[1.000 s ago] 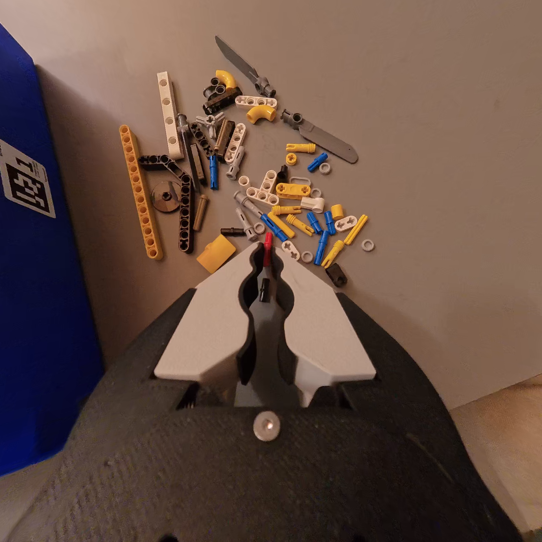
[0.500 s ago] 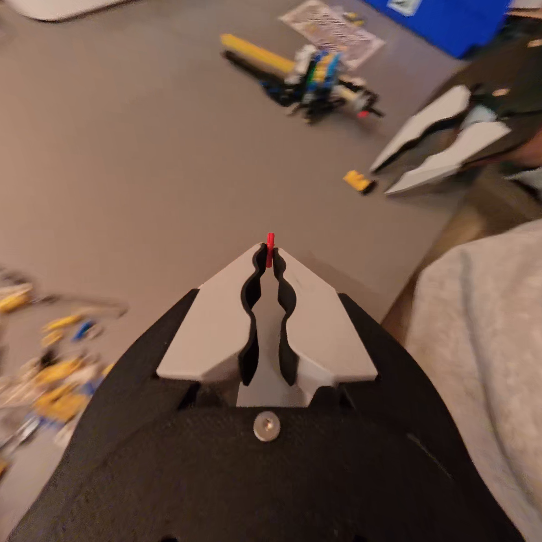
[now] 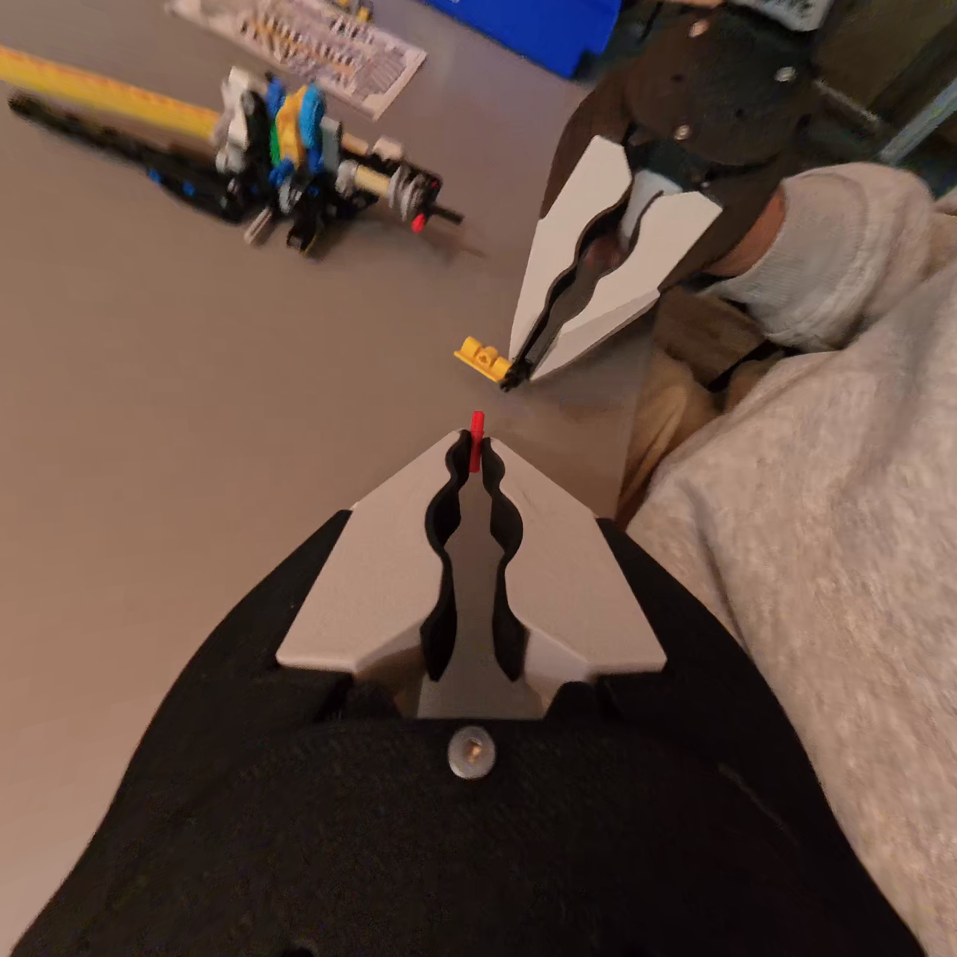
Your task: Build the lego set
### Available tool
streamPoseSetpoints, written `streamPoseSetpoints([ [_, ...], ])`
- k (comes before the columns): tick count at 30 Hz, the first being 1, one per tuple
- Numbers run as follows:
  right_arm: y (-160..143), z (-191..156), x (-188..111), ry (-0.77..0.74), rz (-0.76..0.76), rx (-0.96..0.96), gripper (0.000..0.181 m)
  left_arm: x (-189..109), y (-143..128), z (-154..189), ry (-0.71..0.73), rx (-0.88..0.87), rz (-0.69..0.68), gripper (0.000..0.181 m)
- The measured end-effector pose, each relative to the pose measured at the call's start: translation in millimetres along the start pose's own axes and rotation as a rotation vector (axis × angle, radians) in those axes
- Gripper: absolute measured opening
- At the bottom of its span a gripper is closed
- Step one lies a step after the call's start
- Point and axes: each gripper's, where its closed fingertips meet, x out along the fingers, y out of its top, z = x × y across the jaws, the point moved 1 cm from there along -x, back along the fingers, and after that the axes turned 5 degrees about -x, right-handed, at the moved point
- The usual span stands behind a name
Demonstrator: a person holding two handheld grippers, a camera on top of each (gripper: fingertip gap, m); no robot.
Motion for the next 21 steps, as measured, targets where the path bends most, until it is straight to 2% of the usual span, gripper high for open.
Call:
streamPoseSetpoints([
  [1, 15, -7, -6, 0.049, 0.105, 0.004, 0.005, -3, 5, 6, -0.018, 0.032, 0.031, 0.002],
  [4, 58, -22, -40, 0.176, 0.447, 0.028, 0.005, -13, 19, 28, -0.086, 0.133, 0.128, 0.002],
  [8, 74, -22, -70, 0.247, 0.636, 0.088, 0.005, -22, 29, 46, -0.138, 0.173, 0.218, 0.002],
  [12, 79, -21, -78, 0.263, 0.692, 0.102, 0.004, -24, 30, 53, -0.167, 0.172, 0.232, 0.002],
  [21, 77, -23, -74, 0.265, 0.672, 0.095, 0.004, -25, 34, 56, -0.161, 0.177, 0.243, 0.001],
])
